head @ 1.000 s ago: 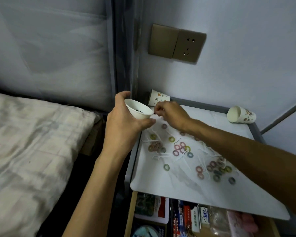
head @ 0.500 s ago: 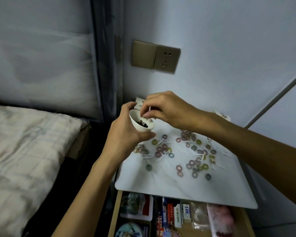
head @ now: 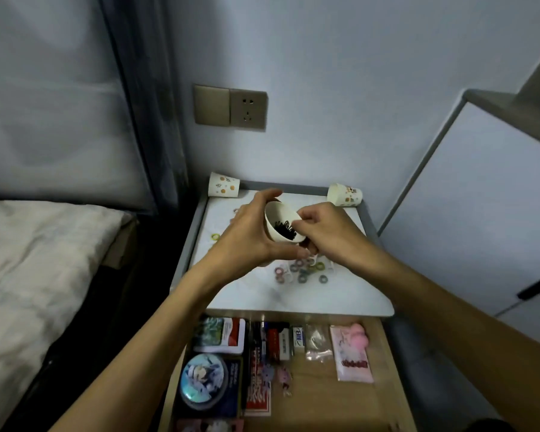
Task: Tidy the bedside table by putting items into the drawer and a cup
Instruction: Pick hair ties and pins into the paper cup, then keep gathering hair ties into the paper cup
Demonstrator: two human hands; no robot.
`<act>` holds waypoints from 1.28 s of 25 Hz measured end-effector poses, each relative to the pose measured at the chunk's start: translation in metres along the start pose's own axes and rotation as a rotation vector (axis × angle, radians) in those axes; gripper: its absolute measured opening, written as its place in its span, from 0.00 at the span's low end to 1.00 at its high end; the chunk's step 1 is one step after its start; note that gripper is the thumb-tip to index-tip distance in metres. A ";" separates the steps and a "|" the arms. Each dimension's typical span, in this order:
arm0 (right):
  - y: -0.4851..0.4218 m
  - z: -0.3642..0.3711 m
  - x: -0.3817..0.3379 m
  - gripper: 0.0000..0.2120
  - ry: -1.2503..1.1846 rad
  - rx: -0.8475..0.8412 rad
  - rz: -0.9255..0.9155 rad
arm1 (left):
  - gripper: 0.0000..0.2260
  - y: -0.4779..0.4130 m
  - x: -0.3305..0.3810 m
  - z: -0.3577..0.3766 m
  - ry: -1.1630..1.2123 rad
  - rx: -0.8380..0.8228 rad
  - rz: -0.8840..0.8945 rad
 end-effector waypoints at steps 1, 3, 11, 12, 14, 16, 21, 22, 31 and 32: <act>0.011 -0.004 0.007 0.10 0.020 0.011 0.003 | 0.40 0.007 0.003 0.005 -0.050 -0.003 0.009; 0.038 -0.011 0.027 0.10 0.081 0.026 -0.001 | 0.30 0.024 0.008 0.016 -0.158 0.041 0.014; 0.127 0.015 0.133 0.14 0.264 0.017 0.015 | 0.09 0.076 -0.028 0.126 -0.416 -0.203 -0.164; 0.138 0.020 0.146 0.13 0.239 0.005 0.009 | 0.09 0.080 -0.033 0.140 -0.421 -0.224 -0.173; 0.157 0.023 0.173 0.12 0.149 0.020 0.015 | 0.09 0.087 -0.046 0.167 -0.426 -0.261 -0.189; 0.172 0.014 0.200 0.11 0.068 0.090 0.063 | 0.09 0.094 -0.060 0.194 -0.422 -0.317 -0.212; 0.205 0.005 0.269 0.11 -0.057 0.239 0.271 | 0.11 0.114 -0.095 0.252 -0.441 -0.447 -0.274; 0.210 0.007 0.277 0.11 -0.073 0.244 0.285 | 0.11 0.118 -0.100 0.259 -0.442 -0.456 -0.277; 0.214 0.019 0.292 0.08 -0.072 0.215 0.316 | 0.11 0.126 -0.104 0.286 -0.492 -0.480 -0.215; 0.213 0.019 0.291 0.08 -0.066 0.212 0.311 | 0.11 0.126 -0.105 0.287 -0.483 -0.484 -0.214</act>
Point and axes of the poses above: each hand's wrist, its own y-axis away from the middle knuckle, its own z-axis out of the palm, x = y × z, the point moved 5 cm from there along -y, towards the middle knuckle, and after that the axes turned 2 degrees about x, right-handed, at the moved point
